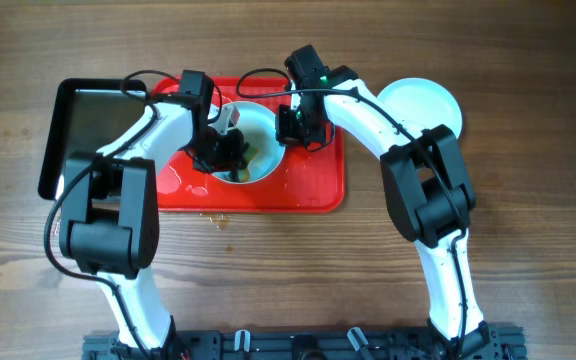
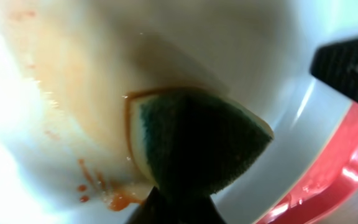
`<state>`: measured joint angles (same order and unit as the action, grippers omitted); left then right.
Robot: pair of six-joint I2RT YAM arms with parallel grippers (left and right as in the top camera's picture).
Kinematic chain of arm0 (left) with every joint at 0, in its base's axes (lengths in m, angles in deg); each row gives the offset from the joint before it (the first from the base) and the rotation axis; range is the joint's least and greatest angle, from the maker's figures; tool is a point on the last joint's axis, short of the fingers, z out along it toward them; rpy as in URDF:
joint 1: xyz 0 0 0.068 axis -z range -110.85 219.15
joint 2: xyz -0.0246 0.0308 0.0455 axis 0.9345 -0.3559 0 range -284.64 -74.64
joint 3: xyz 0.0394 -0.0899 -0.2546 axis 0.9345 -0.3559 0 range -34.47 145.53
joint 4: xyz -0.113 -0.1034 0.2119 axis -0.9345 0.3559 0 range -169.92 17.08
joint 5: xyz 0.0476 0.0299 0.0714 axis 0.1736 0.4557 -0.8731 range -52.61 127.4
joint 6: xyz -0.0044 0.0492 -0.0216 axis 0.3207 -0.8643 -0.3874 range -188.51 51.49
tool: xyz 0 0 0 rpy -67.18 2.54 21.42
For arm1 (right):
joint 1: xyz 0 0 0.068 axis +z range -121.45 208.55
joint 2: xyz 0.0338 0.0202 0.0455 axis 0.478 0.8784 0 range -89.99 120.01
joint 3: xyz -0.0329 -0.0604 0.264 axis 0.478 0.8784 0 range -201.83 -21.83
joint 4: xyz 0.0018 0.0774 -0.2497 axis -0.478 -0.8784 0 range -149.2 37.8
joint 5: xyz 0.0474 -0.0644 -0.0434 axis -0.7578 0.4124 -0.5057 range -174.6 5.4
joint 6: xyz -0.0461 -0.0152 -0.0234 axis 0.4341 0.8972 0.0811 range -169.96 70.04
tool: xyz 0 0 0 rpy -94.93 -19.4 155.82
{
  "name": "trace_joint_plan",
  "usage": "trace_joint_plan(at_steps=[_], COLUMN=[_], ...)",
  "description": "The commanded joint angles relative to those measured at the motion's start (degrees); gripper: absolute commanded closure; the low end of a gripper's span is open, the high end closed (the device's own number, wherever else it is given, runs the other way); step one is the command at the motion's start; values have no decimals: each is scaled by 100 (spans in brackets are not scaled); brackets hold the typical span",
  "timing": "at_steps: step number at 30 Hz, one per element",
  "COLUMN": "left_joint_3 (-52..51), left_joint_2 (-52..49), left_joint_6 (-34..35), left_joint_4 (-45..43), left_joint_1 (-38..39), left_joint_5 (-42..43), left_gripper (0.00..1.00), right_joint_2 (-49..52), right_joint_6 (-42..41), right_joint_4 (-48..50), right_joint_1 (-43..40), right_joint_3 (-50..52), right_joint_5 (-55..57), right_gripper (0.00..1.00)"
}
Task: Clean dirty plates on tray and stack at the side
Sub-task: 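Scrub the third plate with the green sponge in the left gripper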
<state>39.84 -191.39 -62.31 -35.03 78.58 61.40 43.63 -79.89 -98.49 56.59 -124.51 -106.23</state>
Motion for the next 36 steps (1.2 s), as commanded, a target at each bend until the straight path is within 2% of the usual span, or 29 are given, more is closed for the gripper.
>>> trace_joint_plan(at_steps=[1, 5, 8, 9, 11, 12, 15, 17, 22, 25, 29, 33, 36], left_joint_3=[-437, -437, -437, -437, -435, -435, -435, -435, -435, -435, -435, -435, -435], left_joint_2=[-605, -605, -605, -605, -605, -605, -605, -605, -605, -605, -605, -605, -605], left_joint_6=[1585, 2621, 2592, 2354, 1497, 935, 168, -2, -601, -549, 824, 850, 1235], left_joint_4=[-389, -614, -1012, -1185, -1526, -1755, -1969, -1727, -385, -105, -212, -940, -1565], left_joint_1=[-59, 66, 223, 299, 444, 514, 503, 503, 380, 31, -522, -540, -417], left_joint_5=[-3578, -5016, -5101, -4929, -3921, -2839, -737, -256, -289, -756, -2697, -2861, -3029], left_gripper=[96, 96, 96, 96, 96, 96, 96, 96, 96, 96, 96, 96, 96], right_joint_2=[192, 192, 192, 192, 192, 192, 192, 192, 192, 192, 192, 192, 192], right_joint_6=[17, 15, 20, 22, 20, 22, 39, 66, 87, 107, 98, 81, 107], right_joint_4=[44, 63, 74, 74, 74, 74, 72, 70, 63, 52, 79, 79, 68], right_joint_1=[68, 68, 68, 68, 68, 68, 68, 68, 68, 68, 68, 68, 68], right_joint_3=[94, 96, 96, 96, 96, 94, 96, 96, 96, 96, 96, 96, 96], right_joint_5=[105, 103, 103, 105, 105, 105, 103, 105, 101, 98, 98, 98, 101], right_gripper=[96, 96, 96, 96, 96, 96, 96, 96, 96, 96, 96, 96, 96])
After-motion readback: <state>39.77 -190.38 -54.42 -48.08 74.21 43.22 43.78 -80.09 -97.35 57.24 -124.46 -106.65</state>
